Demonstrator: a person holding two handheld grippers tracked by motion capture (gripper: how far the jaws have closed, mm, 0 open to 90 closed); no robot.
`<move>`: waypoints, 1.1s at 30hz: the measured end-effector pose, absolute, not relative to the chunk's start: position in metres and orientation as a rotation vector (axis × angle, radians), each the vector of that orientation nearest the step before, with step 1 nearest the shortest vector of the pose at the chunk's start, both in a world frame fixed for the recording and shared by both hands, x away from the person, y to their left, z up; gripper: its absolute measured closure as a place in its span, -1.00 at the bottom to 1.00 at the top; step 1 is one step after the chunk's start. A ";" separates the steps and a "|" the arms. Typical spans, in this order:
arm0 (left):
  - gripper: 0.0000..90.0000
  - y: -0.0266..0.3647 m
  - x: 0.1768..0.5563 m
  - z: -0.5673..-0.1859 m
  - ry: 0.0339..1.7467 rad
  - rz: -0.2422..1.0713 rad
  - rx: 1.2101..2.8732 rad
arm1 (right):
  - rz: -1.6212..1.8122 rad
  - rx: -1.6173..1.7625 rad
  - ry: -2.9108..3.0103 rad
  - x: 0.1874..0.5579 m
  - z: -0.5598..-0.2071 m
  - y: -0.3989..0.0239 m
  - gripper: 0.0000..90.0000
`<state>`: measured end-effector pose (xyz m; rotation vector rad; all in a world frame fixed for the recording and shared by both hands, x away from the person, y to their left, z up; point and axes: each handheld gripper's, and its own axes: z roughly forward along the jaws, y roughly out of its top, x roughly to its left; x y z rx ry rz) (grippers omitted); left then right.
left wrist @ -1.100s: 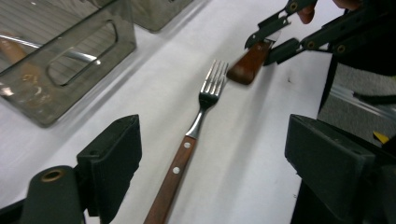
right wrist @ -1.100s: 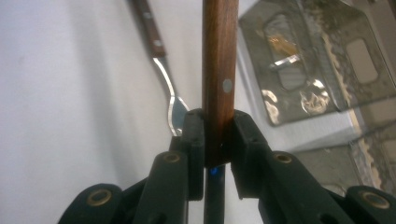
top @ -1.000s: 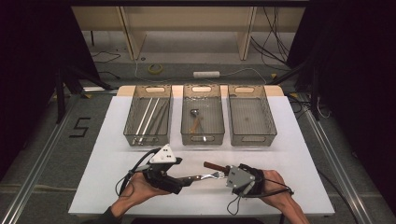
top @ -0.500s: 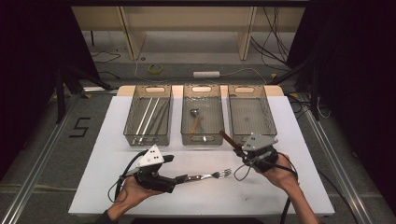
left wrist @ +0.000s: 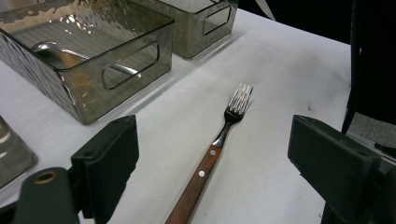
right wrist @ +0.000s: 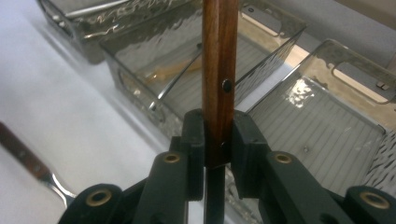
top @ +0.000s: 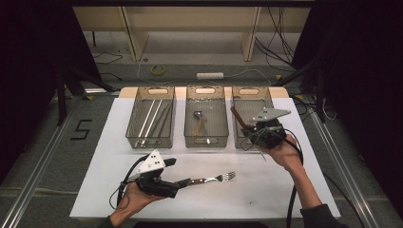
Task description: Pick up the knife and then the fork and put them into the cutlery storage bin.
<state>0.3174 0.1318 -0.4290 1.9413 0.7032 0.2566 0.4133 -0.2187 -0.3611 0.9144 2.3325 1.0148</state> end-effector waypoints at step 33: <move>-0.65 0.134 0.318 -0.429 0.686 0.277 1.940 | 0.999 1.188 2.213 0.506 -0.337 -0.212 0.72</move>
